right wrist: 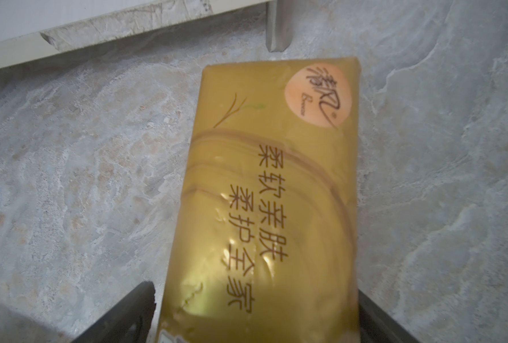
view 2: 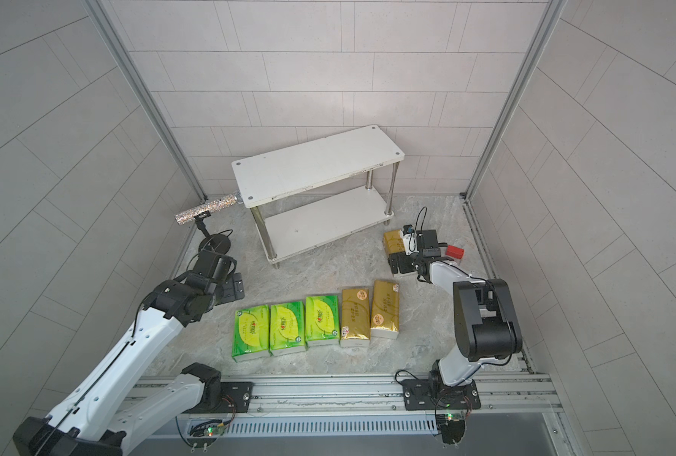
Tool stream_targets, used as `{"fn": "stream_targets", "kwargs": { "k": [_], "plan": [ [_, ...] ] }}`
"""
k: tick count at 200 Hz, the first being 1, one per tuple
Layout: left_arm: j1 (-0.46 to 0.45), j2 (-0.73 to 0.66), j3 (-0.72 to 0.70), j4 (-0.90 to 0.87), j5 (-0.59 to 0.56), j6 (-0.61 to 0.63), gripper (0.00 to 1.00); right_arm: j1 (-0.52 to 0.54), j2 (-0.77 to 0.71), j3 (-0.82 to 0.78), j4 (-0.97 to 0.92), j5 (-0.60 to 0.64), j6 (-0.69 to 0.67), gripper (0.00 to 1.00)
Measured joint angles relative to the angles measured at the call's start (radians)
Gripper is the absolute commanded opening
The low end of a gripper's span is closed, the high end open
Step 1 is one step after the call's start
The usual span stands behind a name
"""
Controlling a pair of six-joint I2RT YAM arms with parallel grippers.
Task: Place the tissue boxes on the shelf by color
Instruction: Pick up the box of tissues from the center of the board.
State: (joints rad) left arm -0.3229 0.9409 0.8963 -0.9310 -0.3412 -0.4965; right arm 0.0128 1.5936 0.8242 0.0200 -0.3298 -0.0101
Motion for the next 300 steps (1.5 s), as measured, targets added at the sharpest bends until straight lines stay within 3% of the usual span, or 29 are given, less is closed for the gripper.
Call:
{"fn": "stream_targets", "kwargs": {
  "k": [93, 181, 300],
  "plan": [
    [0.000, 0.003, 0.000, 0.022, -0.008, 0.008, 1.00, 0.000, 0.007, -0.040, 0.063, 0.005, 0.029, 1.00],
    [0.000, 0.012, 0.000, 0.045, -0.008, 0.020, 1.00, 0.002, -0.099, -0.158, 0.115, 0.046, 0.048, 1.00],
    [0.000, 0.008, 0.000, 0.045, -0.022, 0.027, 1.00, 0.002, -0.068, -0.127, 0.119, 0.034, 0.040, 0.84]
  ]
}}
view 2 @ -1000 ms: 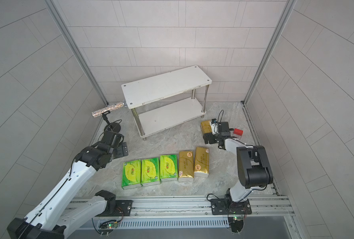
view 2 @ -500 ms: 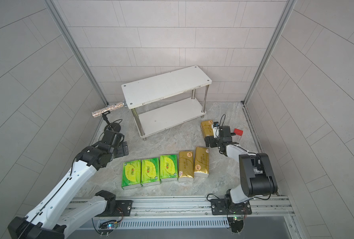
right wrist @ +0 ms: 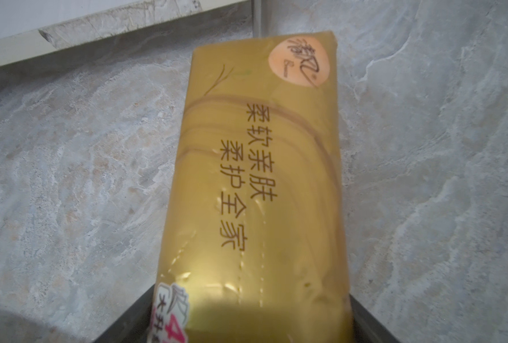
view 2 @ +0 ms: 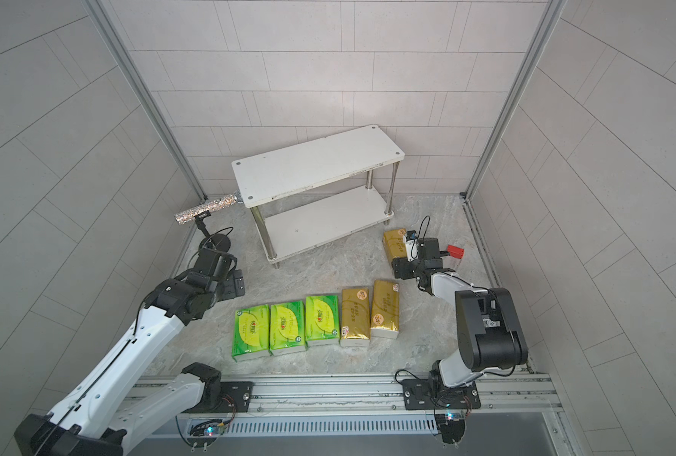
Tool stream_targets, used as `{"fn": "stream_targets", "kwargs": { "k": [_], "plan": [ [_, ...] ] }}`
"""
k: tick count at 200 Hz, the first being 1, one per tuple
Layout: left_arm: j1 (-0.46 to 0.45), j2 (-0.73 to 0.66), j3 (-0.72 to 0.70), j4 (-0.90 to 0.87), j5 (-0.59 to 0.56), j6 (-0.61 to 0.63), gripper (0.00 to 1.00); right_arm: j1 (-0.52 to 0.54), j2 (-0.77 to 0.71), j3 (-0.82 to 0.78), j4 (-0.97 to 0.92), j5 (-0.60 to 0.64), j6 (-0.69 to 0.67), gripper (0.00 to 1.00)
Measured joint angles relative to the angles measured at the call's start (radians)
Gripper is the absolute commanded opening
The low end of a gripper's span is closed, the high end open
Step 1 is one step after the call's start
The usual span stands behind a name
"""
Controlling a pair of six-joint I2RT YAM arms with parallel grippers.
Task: Place the tissue boxes on the shelf by color
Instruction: Pick up the box of tissues from the center of the board.
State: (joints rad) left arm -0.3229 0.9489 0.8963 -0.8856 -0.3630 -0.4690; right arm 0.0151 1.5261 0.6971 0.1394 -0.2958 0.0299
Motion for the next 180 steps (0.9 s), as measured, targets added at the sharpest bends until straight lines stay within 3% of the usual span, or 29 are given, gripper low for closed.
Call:
{"fn": "stream_targets", "kwargs": {
  "k": [180],
  "plan": [
    [0.000, 0.025, 0.003, -0.002, -0.049, 0.026, 1.00, 0.000, -0.029, 0.091, -0.096, -0.021, -0.035, 0.76]
  ]
}}
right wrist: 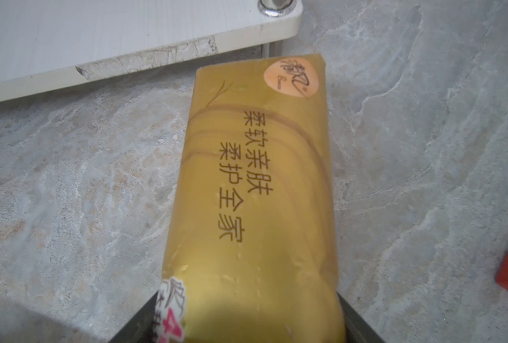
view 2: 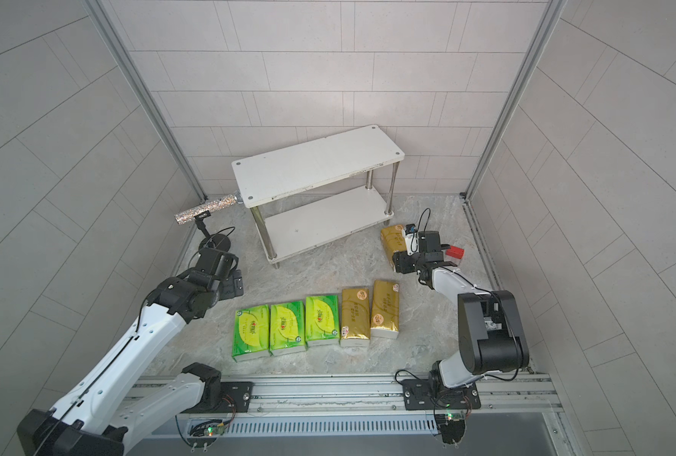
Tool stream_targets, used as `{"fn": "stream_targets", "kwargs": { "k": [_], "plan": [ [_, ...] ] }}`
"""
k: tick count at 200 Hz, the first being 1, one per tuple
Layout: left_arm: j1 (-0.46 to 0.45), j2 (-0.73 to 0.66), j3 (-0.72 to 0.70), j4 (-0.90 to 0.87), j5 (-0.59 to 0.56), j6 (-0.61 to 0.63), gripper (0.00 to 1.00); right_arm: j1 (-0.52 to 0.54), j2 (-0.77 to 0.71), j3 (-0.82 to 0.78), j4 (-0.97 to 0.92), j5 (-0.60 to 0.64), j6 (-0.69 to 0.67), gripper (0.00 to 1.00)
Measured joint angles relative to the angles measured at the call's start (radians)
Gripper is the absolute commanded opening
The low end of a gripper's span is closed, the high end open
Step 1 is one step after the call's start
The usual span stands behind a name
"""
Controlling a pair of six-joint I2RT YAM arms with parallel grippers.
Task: Place the tissue boxes on the shelf by color
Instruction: Pick up the box of tissues from the center of the board, then place a box of tissues on the shelf.
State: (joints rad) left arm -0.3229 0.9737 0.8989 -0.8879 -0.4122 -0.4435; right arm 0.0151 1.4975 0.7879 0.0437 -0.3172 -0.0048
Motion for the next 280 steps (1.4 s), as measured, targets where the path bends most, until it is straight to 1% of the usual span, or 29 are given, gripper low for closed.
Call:
{"fn": "stream_targets", "kwargs": {
  "k": [28, 78, 121, 151, 178, 222, 280],
  "plan": [
    [0.000, 0.023, 0.004, 0.000, 0.000, 0.000, 1.00, 0.000, -0.009, 0.044, -0.032, -0.025, -0.018, 0.75],
    [0.000, 0.082, 0.036, 0.001, 0.005, -0.004, 1.00, 0.005, -0.017, 0.137, -0.106, -0.124, -0.041, 0.75],
    [0.000, 0.131, 0.049, 0.005, 0.019, -0.012, 1.00, 0.063, -0.005, 0.247, -0.141, -0.151, -0.041, 0.76],
    [0.000, 0.158, 0.049, 0.011, 0.029, -0.012, 1.00, 0.113, 0.081, 0.354, -0.117, -0.148, -0.034, 0.76],
    [0.000, 0.175, 0.049, 0.016, 0.034, -0.012, 1.00, 0.140, 0.175, 0.411, -0.079, -0.146, -0.019, 0.76],
    [0.000, 0.184, 0.048, 0.020, 0.052, -0.012, 1.00, 0.143, 0.309, 0.478, -0.032, -0.142, 0.013, 0.77],
    [0.000, 0.194, 0.048, 0.021, 0.053, -0.019, 1.00, 0.144, 0.412, 0.597, -0.016, -0.138, 0.016, 0.77]
  ]
}}
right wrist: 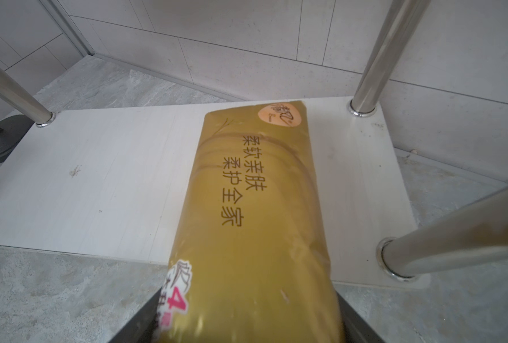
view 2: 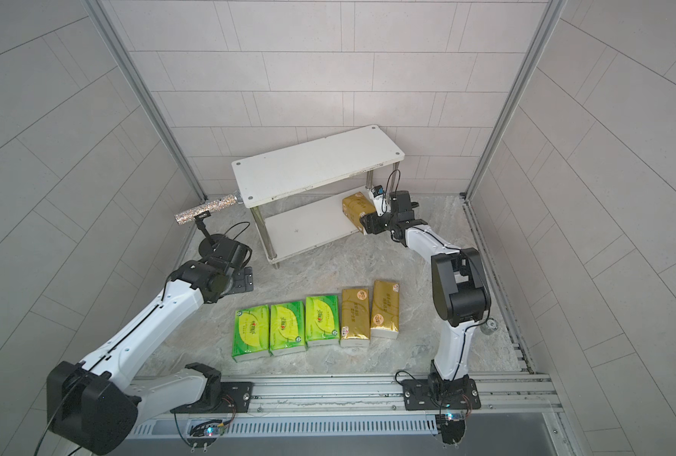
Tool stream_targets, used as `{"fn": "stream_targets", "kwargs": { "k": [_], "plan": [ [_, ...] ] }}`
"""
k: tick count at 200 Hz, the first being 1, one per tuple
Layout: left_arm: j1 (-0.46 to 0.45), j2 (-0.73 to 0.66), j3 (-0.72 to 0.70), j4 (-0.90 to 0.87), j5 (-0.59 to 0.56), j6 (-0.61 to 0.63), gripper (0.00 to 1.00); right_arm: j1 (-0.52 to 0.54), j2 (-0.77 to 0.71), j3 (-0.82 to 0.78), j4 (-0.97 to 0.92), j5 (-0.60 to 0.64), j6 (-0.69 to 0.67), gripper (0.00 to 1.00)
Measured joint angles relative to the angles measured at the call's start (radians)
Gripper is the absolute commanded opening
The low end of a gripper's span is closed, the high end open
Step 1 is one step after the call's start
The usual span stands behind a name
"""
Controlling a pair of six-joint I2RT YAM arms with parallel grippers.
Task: Place the tissue boxes on the shelf by color
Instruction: Place a box of tissues on the shelf.
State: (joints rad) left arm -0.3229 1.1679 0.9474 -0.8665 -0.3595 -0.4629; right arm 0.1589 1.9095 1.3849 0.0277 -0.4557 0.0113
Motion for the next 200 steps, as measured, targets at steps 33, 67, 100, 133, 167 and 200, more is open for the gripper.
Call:
{"fn": "stream_targets", "kwargs": {
  "k": [33, 67, 100, 133, 167, 200],
  "plan": [
    [0.000, 0.002, 0.000, 0.001, -0.005, 0.000, 1.00, 0.000, 0.055, 0.052, 0.012, 0.012, 0.000, 0.78],
    [0.000, 0.005, 0.000, 0.001, -0.022, 0.002, 1.00, -0.001, 0.105, 0.090, 0.028, 0.015, -0.004, 0.78],
    [0.000, 0.011, 0.016, 0.000, -0.035, 0.011, 1.00, -0.006, 0.143, 0.135, 0.028, 0.016, -0.016, 0.79],
    [0.000, 0.020, 0.029, 0.001, -0.051, 0.012, 1.00, -0.016, 0.178, 0.183, 0.013, 0.010, -0.046, 0.79],
    [0.000, 0.021, 0.029, 0.001, -0.059, 0.012, 1.00, -0.034, 0.190, 0.208, -0.005, 0.010, -0.066, 0.80],
    [0.002, 0.026, 0.029, 0.001, -0.059, 0.009, 1.00, -0.043, 0.206, 0.233, -0.024, 0.005, -0.071, 0.80]
  ]
}}
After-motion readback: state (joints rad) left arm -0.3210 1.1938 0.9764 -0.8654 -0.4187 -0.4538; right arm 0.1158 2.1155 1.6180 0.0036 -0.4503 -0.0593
